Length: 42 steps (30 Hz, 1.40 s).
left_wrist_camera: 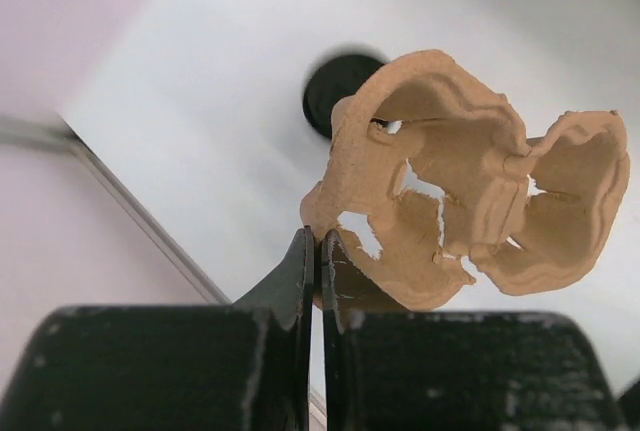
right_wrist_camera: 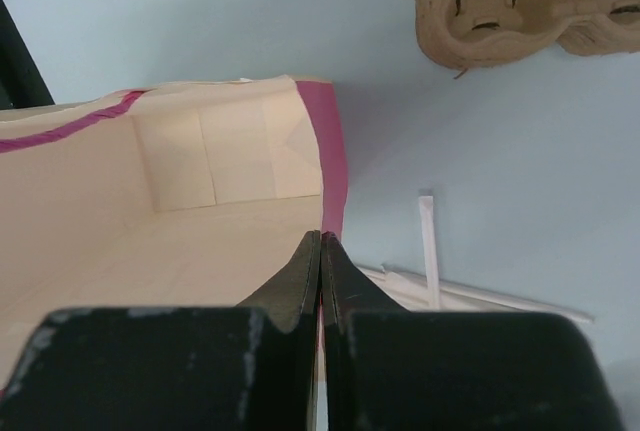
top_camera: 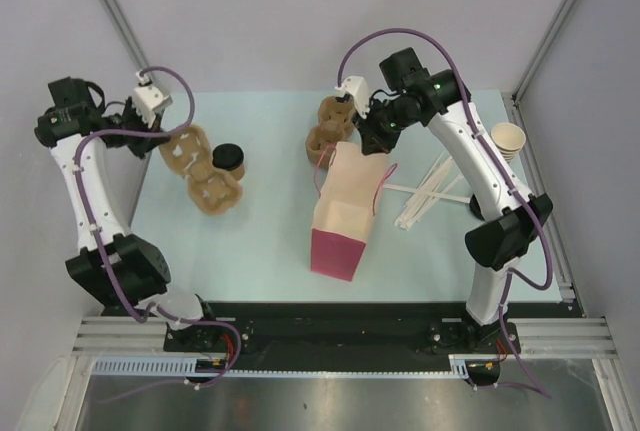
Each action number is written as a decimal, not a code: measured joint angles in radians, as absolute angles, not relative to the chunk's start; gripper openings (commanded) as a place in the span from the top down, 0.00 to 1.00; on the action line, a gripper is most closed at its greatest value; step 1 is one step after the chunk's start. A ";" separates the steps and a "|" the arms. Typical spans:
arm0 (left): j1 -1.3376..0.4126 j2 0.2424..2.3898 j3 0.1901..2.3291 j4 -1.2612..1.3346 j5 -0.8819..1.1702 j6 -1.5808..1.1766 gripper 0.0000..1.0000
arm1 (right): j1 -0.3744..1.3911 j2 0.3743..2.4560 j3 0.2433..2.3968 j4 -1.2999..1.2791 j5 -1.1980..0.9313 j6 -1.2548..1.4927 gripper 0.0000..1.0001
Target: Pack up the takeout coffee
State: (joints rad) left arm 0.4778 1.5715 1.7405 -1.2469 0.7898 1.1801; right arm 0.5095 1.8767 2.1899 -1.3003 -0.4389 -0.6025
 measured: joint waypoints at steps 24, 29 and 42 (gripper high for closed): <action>-0.176 1.374 2.248 -0.598 0.866 0.332 1.00 | 0.590 1.834 2.161 -1.225 -0.359 -0.488 1.00; -0.410 1.371 2.218 -0.714 0.728 0.484 1.00 | 0.597 1.834 2.161 -1.221 -0.338 -0.464 1.00; -0.728 1.312 1.922 -0.841 0.296 0.864 1.00 | 0.645 1.834 2.162 -1.204 -0.272 -0.435 1.00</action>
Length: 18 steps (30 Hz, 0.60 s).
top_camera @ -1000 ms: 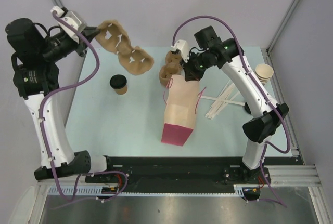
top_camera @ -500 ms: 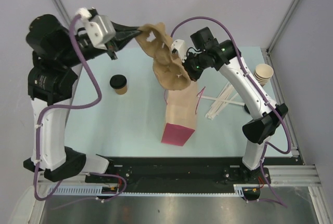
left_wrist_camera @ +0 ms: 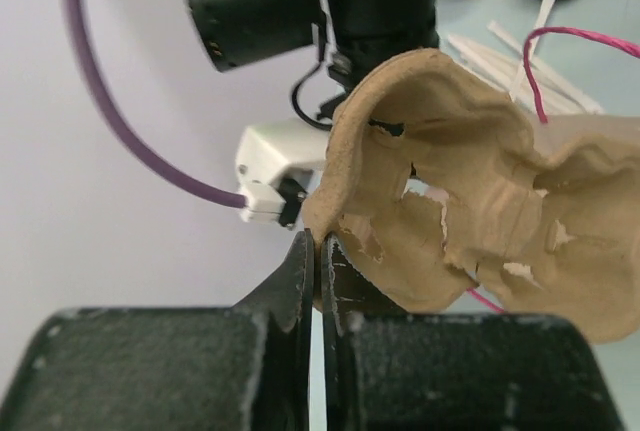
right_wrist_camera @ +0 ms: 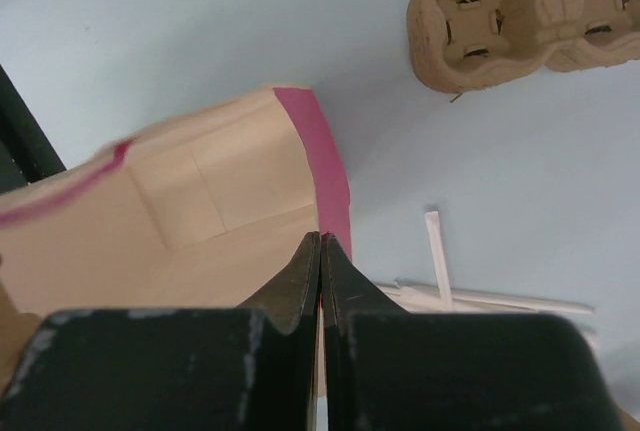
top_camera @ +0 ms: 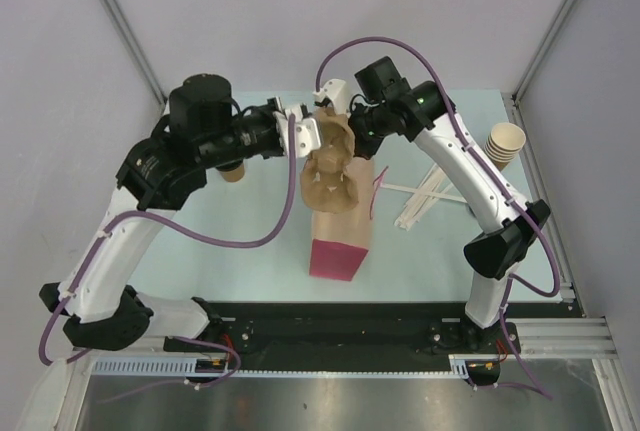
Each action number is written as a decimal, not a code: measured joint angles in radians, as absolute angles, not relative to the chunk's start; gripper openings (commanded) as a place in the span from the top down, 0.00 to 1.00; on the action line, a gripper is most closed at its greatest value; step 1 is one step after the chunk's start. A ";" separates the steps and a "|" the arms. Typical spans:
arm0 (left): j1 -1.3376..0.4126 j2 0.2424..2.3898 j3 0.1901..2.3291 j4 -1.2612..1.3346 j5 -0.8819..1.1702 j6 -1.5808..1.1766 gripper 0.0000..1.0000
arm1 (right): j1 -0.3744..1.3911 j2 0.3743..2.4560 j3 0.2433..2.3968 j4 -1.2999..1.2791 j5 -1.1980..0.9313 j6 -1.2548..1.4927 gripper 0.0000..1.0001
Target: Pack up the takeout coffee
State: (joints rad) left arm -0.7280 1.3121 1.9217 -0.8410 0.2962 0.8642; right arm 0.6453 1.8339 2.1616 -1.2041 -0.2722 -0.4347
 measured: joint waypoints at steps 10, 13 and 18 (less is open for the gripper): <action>-0.847 1.267 1.812 -0.801 0.154 0.918 1.00 | 0.670 1.834 2.168 -1.186 -0.204 -0.388 1.00; -0.878 1.267 1.814 -0.780 0.137 0.918 1.00 | 0.673 1.834 2.168 -1.179 -0.183 -0.379 1.00; -0.908 1.269 1.829 -0.772 0.128 0.921 1.00 | 0.674 1.834 2.168 -1.176 -0.165 -0.373 1.00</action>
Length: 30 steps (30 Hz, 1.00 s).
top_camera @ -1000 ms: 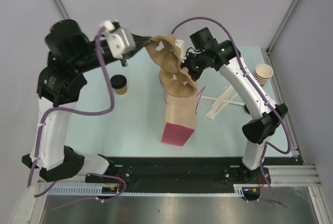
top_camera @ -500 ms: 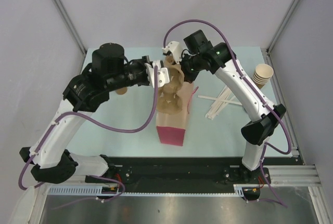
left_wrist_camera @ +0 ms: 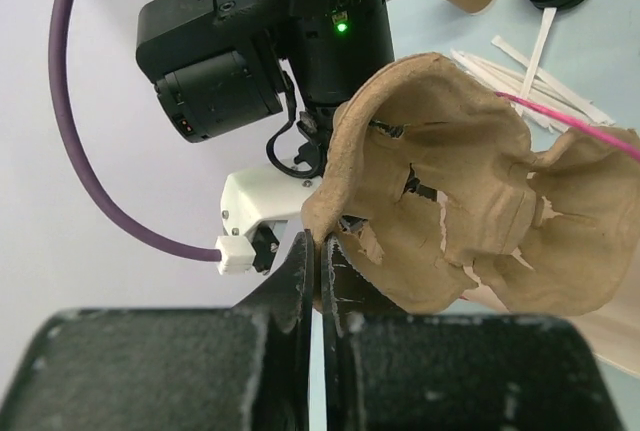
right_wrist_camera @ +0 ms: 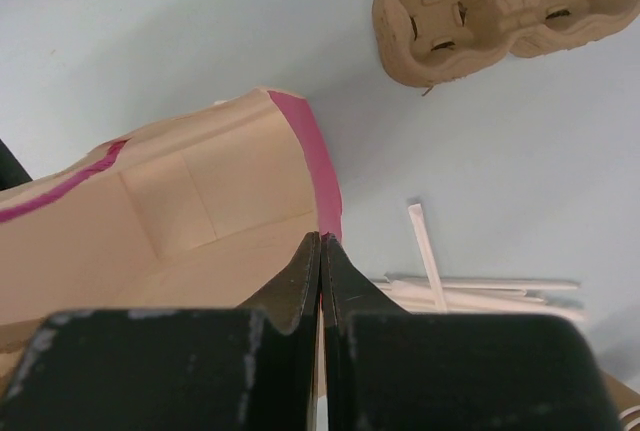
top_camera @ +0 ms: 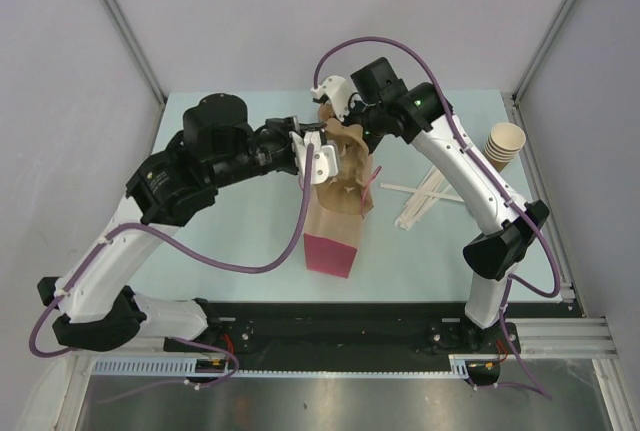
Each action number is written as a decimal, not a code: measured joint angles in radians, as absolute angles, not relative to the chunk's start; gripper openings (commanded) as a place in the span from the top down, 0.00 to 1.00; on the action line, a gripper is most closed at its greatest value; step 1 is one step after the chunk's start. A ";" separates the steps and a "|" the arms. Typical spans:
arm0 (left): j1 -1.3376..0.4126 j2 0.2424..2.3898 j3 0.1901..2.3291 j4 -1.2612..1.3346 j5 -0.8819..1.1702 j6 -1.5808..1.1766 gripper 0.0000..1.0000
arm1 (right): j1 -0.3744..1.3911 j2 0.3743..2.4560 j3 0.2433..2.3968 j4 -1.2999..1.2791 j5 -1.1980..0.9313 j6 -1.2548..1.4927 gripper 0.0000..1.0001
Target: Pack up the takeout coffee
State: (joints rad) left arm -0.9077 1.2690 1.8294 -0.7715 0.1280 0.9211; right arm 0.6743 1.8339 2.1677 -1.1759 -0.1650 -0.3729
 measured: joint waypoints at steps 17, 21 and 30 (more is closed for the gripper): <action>-0.915 1.253 1.616 -0.754 0.040 1.032 1.00 | 0.675 1.834 2.168 -1.170 -0.174 -0.371 1.00; -0.915 1.234 1.583 -0.735 0.056 1.031 1.00 | 0.677 1.834 2.168 -1.169 -0.185 -0.371 1.00; -0.915 1.243 1.419 -0.711 0.084 1.025 1.00 | 0.682 1.834 2.168 -1.169 -0.205 -0.371 1.00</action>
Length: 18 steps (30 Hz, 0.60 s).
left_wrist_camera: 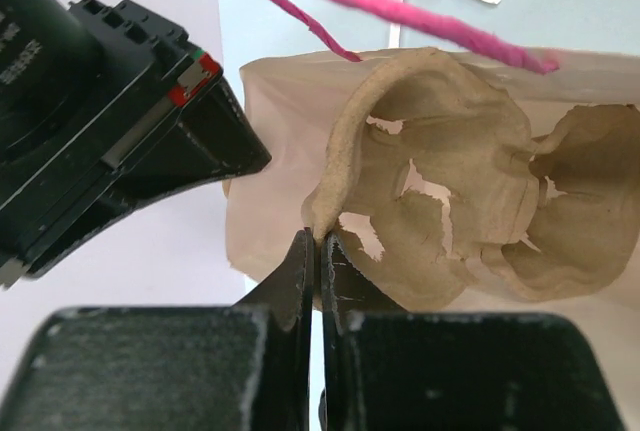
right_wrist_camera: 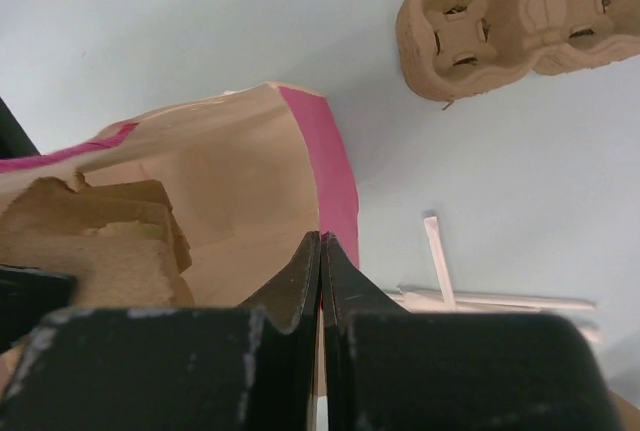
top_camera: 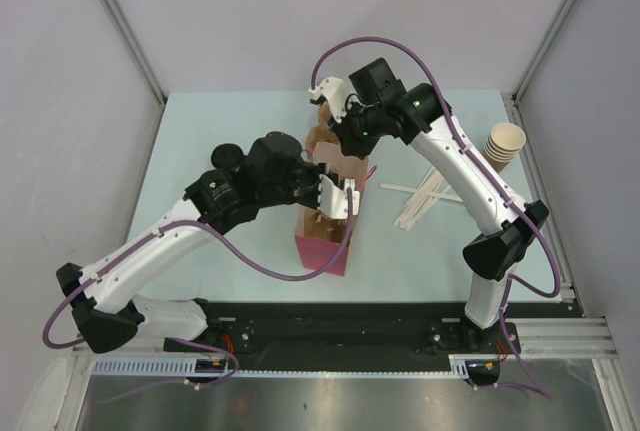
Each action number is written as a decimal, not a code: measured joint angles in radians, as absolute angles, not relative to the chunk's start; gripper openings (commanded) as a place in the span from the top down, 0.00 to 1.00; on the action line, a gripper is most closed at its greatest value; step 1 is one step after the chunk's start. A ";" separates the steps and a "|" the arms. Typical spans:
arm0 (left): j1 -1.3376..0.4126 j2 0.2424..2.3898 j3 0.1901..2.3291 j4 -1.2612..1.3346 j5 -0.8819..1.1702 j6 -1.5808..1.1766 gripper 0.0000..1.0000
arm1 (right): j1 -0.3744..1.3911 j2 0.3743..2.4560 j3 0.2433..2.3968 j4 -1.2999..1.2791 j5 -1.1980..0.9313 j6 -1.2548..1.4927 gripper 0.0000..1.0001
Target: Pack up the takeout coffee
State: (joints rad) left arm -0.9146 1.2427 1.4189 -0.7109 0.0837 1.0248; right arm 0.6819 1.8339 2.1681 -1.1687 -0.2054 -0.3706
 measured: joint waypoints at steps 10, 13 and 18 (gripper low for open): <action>-0.910 1.283 1.414 -0.711 0.105 1.005 1.00 | 0.693 1.832 2.168 -1.169 -0.227 -0.371 1.00; -0.904 1.285 1.387 -0.704 0.109 1.003 1.00 | 0.695 1.829 2.168 -1.168 -0.233 -0.371 1.00; -0.887 1.297 1.348 -0.690 0.108 0.995 1.00 | 0.701 1.825 2.168 -1.169 -0.245 -0.371 1.00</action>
State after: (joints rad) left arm -0.8871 1.2972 1.3479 -0.6899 0.1081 0.9951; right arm 0.7013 1.8248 2.1681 -1.1687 -0.2447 -0.3706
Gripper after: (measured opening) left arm 0.017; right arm 0.009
